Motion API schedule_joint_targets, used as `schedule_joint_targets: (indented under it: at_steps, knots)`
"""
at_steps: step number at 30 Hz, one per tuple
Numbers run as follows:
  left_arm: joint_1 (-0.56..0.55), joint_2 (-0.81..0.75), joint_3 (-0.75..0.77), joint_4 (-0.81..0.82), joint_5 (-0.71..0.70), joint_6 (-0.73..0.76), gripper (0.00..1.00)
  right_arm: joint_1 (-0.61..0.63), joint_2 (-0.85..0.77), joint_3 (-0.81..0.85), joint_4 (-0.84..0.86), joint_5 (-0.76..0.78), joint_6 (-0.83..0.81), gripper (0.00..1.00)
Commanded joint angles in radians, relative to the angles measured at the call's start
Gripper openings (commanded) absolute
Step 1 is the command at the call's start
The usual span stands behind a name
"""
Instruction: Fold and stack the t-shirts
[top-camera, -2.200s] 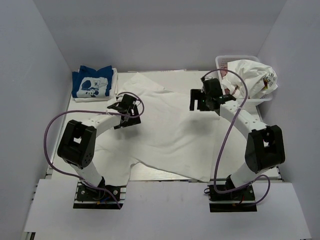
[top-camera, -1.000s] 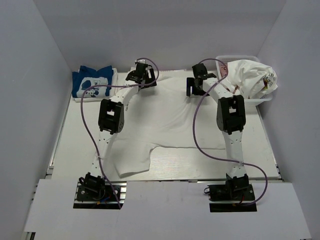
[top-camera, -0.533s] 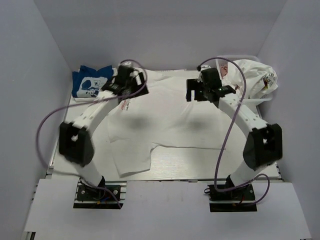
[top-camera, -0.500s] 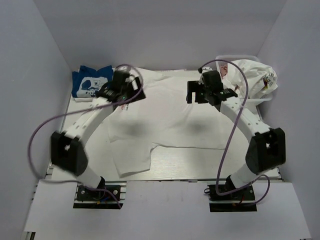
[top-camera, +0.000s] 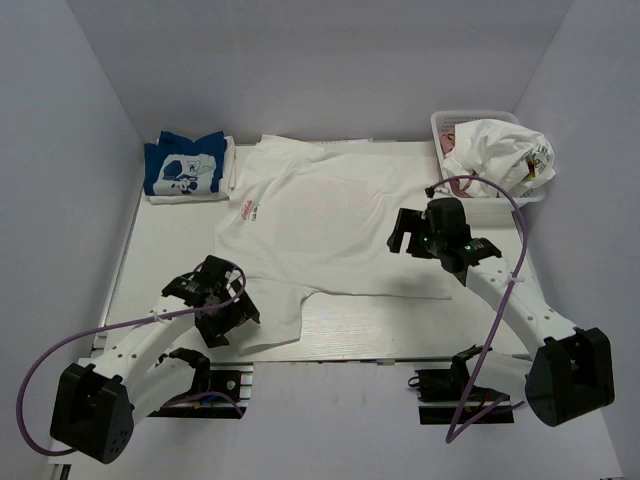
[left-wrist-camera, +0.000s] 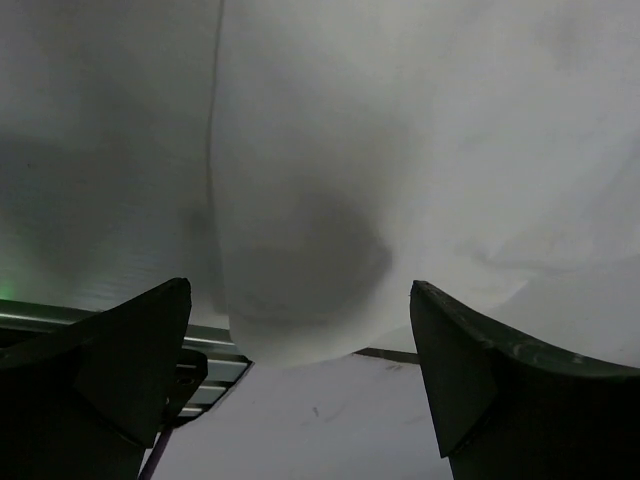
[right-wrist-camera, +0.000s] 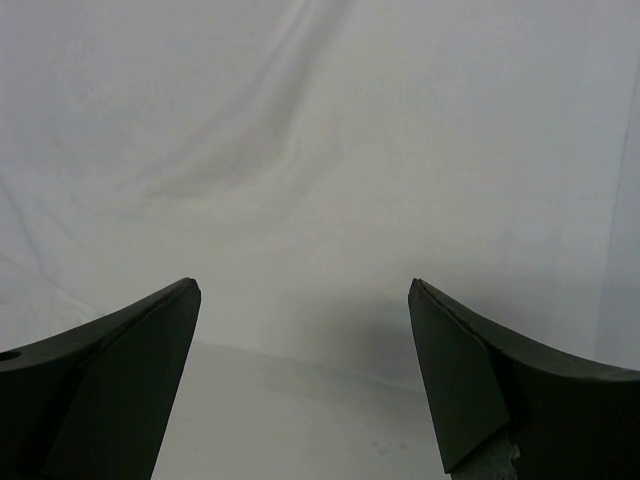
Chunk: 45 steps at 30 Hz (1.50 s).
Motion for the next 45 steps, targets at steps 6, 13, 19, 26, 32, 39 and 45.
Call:
schedule_joint_targets:
  at_steps: [6,13,19,26,32,39,45]
  knots:
    - [0.001,0.025,-0.14,0.068,0.131,-0.116,0.85,-0.004,-0.056,-0.106,0.05,0.03,0.116,0.9]
    - [0.001,0.121,-0.124,0.142,0.14,-0.106,0.01,-0.002,-0.151,-0.252,0.019,0.013,0.182,0.9]
    - [0.001,0.085,-0.104,0.038,0.168,-0.071,0.0,-0.004,-0.28,-0.282,-0.213,0.145,0.278,0.9]
    - [-0.008,-0.018,-0.116,-0.14,0.34,0.009,0.0,-0.028,-0.302,-0.302,-0.315,0.289,0.342,0.9]
    - [-0.008,-0.101,-0.178,-0.14,0.401,0.023,0.0,-0.05,-0.29,-0.348,-0.281,0.284,0.371,0.9]
    - [-0.008,-0.147,-0.153,-0.139,0.424,0.023,0.0,-0.087,-0.282,-0.39,-0.257,0.278,0.366,0.9]
    - [-0.008,-0.107,-0.109,-0.085,0.395,0.023,0.0,-0.107,-0.279,-0.42,-0.214,0.24,0.369,0.9]
